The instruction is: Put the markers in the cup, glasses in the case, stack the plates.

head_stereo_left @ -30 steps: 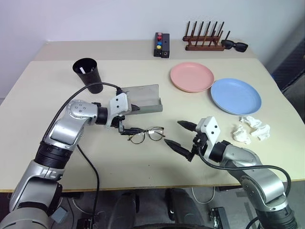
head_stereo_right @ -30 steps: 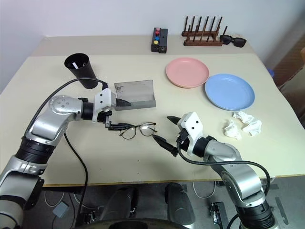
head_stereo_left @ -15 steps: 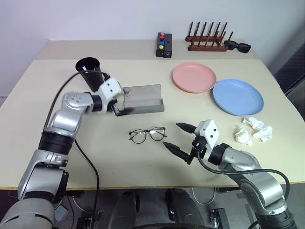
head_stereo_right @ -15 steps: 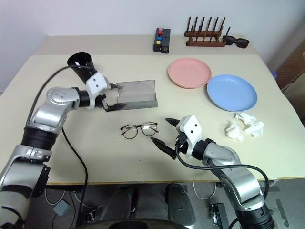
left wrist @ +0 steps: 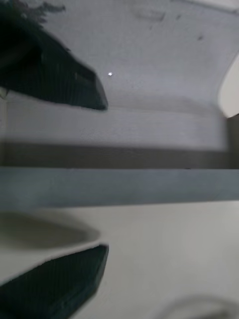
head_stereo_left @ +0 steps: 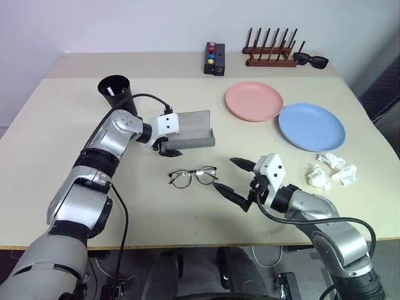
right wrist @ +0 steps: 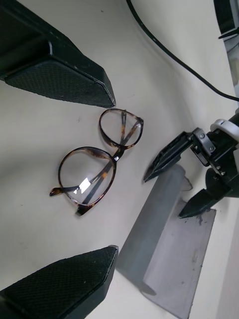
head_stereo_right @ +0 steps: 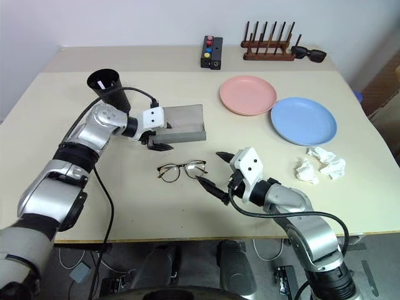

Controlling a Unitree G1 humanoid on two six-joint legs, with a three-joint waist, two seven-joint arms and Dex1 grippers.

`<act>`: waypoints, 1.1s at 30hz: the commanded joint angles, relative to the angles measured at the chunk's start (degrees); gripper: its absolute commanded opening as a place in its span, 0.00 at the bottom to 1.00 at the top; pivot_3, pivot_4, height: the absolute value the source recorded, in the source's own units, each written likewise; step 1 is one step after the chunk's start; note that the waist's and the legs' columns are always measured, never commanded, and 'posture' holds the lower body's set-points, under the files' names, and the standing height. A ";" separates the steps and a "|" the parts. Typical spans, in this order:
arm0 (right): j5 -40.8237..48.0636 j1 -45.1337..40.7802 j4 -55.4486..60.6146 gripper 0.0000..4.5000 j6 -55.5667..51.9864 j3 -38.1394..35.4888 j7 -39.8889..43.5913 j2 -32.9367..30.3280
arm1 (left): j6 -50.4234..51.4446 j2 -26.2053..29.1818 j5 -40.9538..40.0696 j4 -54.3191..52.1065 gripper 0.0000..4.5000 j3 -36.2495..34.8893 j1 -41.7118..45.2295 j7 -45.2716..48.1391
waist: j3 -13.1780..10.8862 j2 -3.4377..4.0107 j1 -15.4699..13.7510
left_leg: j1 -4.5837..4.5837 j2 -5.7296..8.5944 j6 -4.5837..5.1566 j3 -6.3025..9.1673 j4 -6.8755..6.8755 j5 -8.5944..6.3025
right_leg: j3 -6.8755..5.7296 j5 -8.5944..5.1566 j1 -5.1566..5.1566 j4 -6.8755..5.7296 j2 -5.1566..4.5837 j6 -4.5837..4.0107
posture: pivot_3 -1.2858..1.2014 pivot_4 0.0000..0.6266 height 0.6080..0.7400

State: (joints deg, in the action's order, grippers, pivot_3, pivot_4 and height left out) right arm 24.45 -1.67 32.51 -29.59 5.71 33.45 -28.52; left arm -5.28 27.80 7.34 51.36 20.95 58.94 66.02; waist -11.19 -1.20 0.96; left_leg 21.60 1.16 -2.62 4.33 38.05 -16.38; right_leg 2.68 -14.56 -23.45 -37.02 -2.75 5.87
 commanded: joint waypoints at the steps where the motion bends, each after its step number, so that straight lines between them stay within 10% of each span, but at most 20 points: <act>1: -0.28 0.80 3.87 1.00 -0.04 -0.38 -0.38 -0.77 | -1.77 -0.97 0.01 2.61 0.50 -1.78 1.74 -0.19 | 0.00 0.00 -0.01 | 0.01 0.00 0.00 0.00 0.00 0.00 | 0.00 0.00 0.00 0.00 0.00 0.00 | 0.52 0.24 0.96; 6: -0.43 1.31 5.47 1.00 -0.73 -0.92 -0.32 -2.25 | -2.70 -0.70 0.21 2.17 0.01 -1.84 0.58 1.16 | 0.00 -0.01 -0.03 | 0.01 0.00 0.00 0.02 0.03 0.00 | 0.00 0.00 0.00 -0.03 0.00 0.01 | 0.52 0.24 0.96; 33: -0.25 0.12 4.19 1.00 -1.14 -0.69 1.55 -2.10 | 24.78 14.17 -7.54 -49.70 0.01 -5.52 -25.35 7.91 | 0.00 0.01 0.07 | -0.04 -0.08 0.03 0.19 0.02 -0.02 | 0.02 -0.01 0.02 -0.02 -0.03 -0.01 | 0.52 0.24 0.96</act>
State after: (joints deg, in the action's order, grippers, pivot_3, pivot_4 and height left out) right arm 23.62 -1.03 35.77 -31.64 5.31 34.66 -30.83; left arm 19.14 40.92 1.12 4.80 16.71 34.25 73.23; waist -11.19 -1.19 1.03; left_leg 21.55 1.08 -2.59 4.52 38.06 -16.39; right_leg 2.71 -14.57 -23.43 -37.04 -2.78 5.85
